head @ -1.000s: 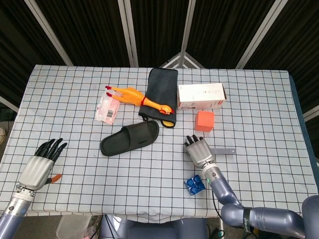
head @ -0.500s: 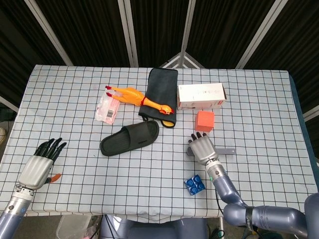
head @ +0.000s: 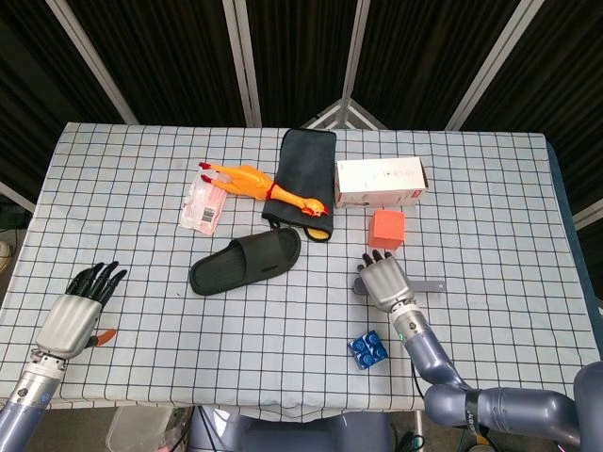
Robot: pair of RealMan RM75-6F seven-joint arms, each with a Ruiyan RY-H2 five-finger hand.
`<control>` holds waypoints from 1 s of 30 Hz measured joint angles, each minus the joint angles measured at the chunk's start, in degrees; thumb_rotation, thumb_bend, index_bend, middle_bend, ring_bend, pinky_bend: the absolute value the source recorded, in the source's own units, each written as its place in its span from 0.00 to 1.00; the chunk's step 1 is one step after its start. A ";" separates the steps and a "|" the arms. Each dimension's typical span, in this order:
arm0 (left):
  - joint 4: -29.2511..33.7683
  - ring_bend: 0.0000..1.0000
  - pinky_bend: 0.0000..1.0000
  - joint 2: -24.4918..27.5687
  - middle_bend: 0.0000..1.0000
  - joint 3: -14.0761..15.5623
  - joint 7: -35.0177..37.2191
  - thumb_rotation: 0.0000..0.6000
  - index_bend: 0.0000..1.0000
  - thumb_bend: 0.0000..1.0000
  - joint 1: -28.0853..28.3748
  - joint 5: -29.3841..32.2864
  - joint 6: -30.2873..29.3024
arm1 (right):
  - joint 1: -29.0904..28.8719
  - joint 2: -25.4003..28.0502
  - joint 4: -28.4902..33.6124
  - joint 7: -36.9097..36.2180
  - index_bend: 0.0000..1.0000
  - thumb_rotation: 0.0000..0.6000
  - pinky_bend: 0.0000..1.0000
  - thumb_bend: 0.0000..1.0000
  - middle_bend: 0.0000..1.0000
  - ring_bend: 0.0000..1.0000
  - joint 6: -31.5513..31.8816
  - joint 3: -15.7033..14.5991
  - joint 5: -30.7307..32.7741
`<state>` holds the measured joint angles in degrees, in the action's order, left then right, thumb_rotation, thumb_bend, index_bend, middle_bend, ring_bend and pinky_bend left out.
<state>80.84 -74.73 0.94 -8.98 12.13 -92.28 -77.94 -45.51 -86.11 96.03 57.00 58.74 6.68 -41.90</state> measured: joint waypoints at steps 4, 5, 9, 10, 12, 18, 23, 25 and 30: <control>-0.08 0.00 0.12 0.08 0.00 0.06 0.18 1.00 0.00 0.04 0.03 0.10 -0.05 | -0.38 -0.46 -0.82 -0.55 0.38 1.00 0.31 0.39 0.22 0.18 -0.26 -0.41 0.41; -0.09 0.00 0.12 0.09 0.00 0.08 0.20 1.00 0.00 0.04 0.03 0.12 -0.06 | -0.49 -0.56 -1.04 -0.75 0.38 1.00 0.31 0.39 0.22 0.18 -0.30 -0.50 0.49; -0.11 0.00 0.12 0.11 0.00 0.15 0.21 1.00 0.00 0.04 0.06 0.21 -0.03 | -0.80 -0.75 -1.60 -1.29 0.38 1.00 0.31 0.39 0.22 0.18 -0.37 -0.82 0.71; -0.10 0.00 0.12 0.11 0.00 0.16 0.21 1.00 0.00 0.04 0.06 0.24 -0.05 | -0.85 -0.77 -1.66 -1.44 0.38 1.00 0.31 0.39 0.22 0.18 -0.39 -0.87 0.74; -0.10 0.00 0.12 0.11 0.00 0.18 0.17 1.00 0.00 0.04 0.06 0.30 -0.07 | -1.00 -0.80 -1.84 -1.77 0.38 1.00 0.31 0.39 0.22 0.18 -0.43 -1.03 0.78; -0.08 0.00 0.12 0.08 0.00 0.26 0.08 1.00 0.00 0.04 0.11 0.37 -0.08 | -1.35 -0.85 -2.29 -2.48 0.38 1.00 0.32 0.39 0.22 0.19 -0.40 -1.41 0.94; -0.14 0.00 0.12 0.04 0.00 0.37 0.03 1.00 0.00 0.04 0.23 0.47 0.13 | -1.53 -0.98 -2.86 -3.13 0.39 1.00 0.33 0.39 0.22 0.21 -0.25 -1.76 1.02; -0.14 0.00 0.12 0.04 0.00 0.35 0.04 1.00 0.00 0.04 0.27 0.57 0.15 | -1.61 -1.02 -2.98 -3.42 0.41 1.00 0.34 0.39 0.24 0.22 -0.12 -1.84 0.94; -0.10 0.00 0.12 0.07 0.00 0.47 0.00 1.00 0.00 0.04 0.31 0.56 0.08 | -1.79 -1.18 -3.33 -4.22 0.42 1.00 0.34 0.39 0.25 0.23 0.34 -2.22 0.36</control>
<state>80.74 -74.66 1.41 -8.97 12.44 -91.73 -77.85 -47.30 -87.28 92.71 52.78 59.08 4.46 -41.54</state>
